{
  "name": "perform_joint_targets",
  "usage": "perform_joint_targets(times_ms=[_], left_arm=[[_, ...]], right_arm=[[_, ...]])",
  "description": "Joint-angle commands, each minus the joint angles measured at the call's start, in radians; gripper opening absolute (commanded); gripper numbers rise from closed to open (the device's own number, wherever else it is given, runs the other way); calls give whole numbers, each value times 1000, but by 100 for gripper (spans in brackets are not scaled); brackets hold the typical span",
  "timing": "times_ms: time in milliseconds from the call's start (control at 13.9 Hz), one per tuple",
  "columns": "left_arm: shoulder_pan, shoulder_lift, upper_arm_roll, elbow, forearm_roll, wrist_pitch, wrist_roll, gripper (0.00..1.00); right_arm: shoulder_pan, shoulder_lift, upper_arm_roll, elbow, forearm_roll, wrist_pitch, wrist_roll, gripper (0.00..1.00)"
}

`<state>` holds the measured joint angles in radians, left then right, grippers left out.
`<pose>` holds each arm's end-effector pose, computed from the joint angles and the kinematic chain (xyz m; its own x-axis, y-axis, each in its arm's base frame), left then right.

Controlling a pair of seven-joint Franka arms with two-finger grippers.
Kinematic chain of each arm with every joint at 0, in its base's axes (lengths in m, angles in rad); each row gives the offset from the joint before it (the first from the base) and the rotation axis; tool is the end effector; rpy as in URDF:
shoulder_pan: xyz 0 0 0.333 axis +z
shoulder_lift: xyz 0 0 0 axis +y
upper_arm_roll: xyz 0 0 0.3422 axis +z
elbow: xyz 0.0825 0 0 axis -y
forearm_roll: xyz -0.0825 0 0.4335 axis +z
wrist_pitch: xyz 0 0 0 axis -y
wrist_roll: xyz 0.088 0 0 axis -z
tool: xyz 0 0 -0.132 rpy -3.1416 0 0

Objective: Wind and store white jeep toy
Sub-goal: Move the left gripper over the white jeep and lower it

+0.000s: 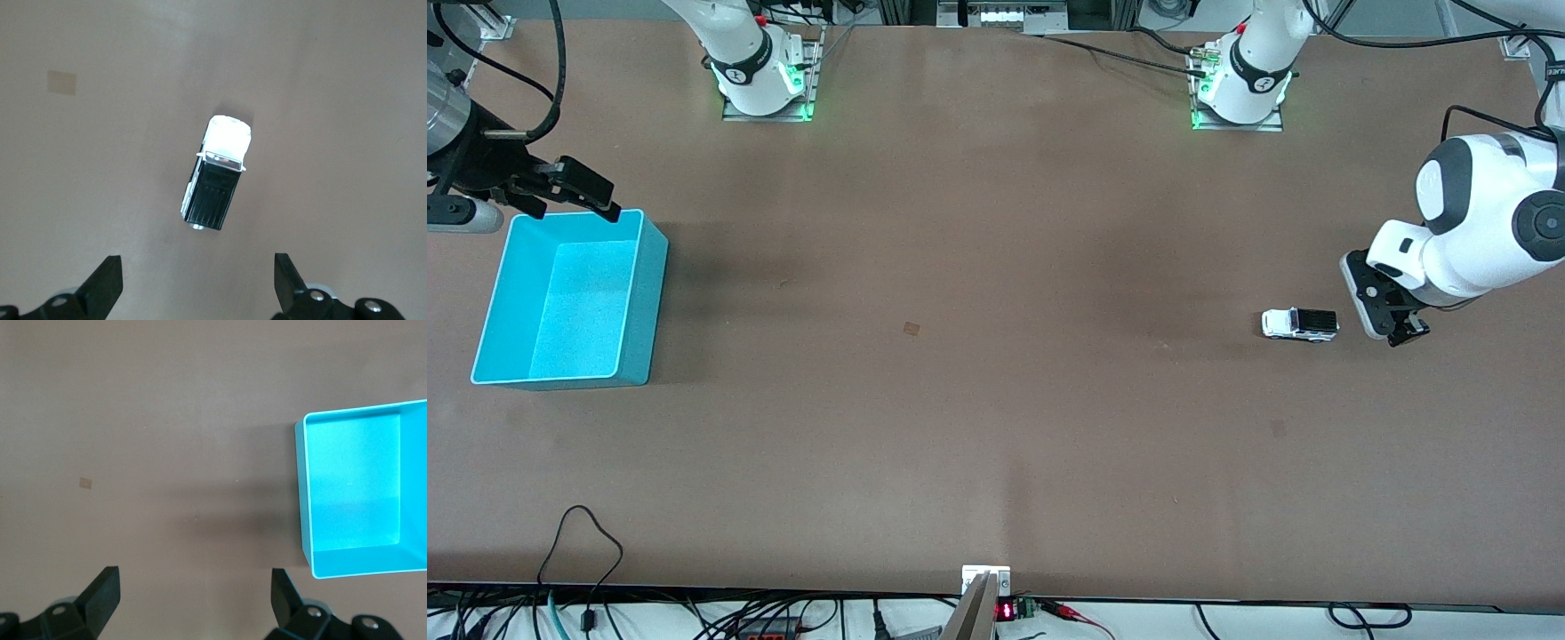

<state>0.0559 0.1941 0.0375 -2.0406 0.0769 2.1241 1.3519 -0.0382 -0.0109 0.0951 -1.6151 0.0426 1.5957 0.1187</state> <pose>0.6091 0.0619 0.3101 0.2595 -0.9615 -0.0904 -0.9589 -0.2677 0.0944 0.6004 0.0400 0.6114 0.9979 -0.0627 -0.0134 -0.0632 -0.9972 -0.0402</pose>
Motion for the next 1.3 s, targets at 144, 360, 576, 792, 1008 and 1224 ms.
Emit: perform_joint_targets(times_ms=[144,360,576,792,1008,1224], left_arm=[[-2,4,-8,-24,14,8,82,100],[-4,5,-11,-23,7,8,79,100],[-2,5,-11,-27,-2,5,84,100],[7,15,-11,-52,-2,25,90,100],[2,71,-13,-67,-2,112,176,100],[1,79,-14,-128,-2,212,185,100]], right_arm=[[-6,8,5,21,13,-13,12,100],[-6,8,5,21,13,-13,12,100],[-6,8,5,21,11,-13,12,100],[-6,8,5,23,13,-11,12,100],[-6,8,5,23,11,-13,10,100],[-6,8,5,23,11,-13,10,100]])
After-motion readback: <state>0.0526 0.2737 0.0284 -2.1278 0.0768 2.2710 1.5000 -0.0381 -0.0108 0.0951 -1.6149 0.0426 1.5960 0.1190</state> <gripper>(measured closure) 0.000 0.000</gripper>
